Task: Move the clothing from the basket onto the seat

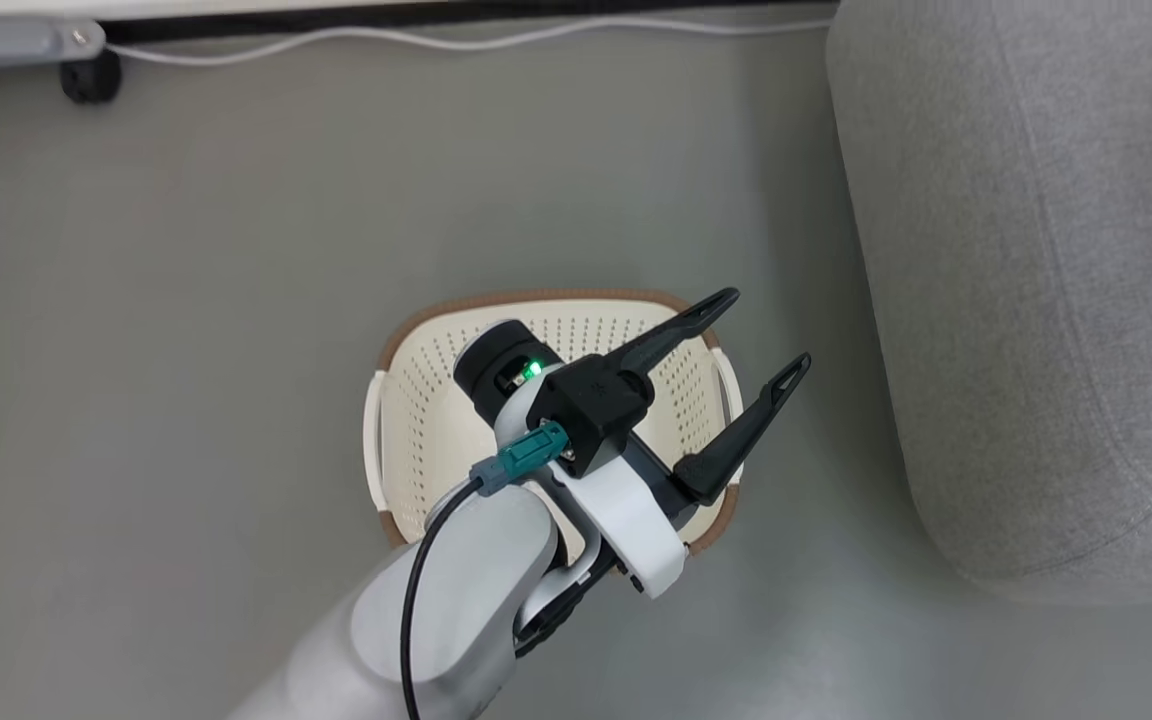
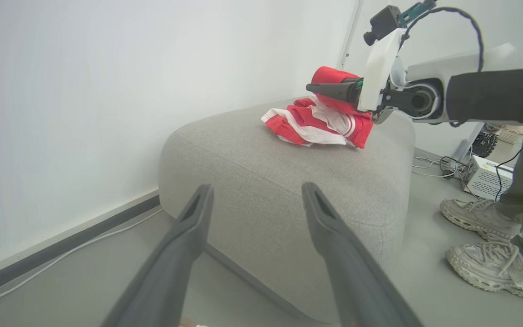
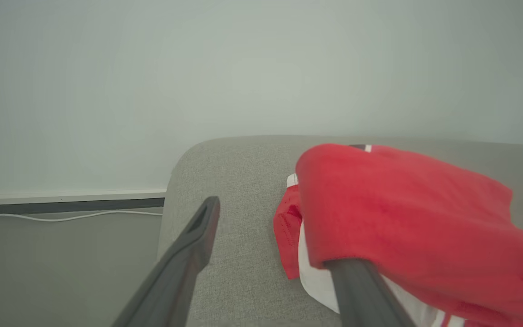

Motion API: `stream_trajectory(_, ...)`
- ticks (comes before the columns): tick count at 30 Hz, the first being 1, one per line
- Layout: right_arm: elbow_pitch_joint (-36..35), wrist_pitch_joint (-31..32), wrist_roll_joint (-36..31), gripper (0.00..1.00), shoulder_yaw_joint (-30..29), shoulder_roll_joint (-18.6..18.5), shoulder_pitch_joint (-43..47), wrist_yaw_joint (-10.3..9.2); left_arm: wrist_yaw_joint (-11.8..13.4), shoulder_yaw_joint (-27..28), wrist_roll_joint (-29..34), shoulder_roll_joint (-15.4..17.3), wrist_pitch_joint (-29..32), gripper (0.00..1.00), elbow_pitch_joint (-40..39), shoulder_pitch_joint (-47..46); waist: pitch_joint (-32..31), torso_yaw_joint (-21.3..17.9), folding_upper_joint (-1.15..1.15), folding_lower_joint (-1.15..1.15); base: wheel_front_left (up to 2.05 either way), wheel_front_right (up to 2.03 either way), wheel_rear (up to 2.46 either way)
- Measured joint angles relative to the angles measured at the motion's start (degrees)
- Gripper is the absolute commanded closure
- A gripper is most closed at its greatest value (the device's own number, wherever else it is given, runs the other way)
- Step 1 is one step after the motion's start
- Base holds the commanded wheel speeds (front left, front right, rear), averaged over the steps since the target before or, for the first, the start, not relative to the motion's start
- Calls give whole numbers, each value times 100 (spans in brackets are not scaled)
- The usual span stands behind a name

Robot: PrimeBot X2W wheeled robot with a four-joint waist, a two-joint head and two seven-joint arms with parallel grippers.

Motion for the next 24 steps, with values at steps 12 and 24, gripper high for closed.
stream_trajectory(12, 1048, 1, 104, 0, -138, -151, 207, 0, 0, -24, -70, 44, 0, 0, -54, 252, -327, 6, 0, 0, 0, 0, 0)
stream_trajectory(24, 1278, 9, 101, 0, 47, 332, 300, 0, 0, -29, -75, 53, 0, 0, -53, 346, -490, -2, 0, 0, 0, 0, 0)
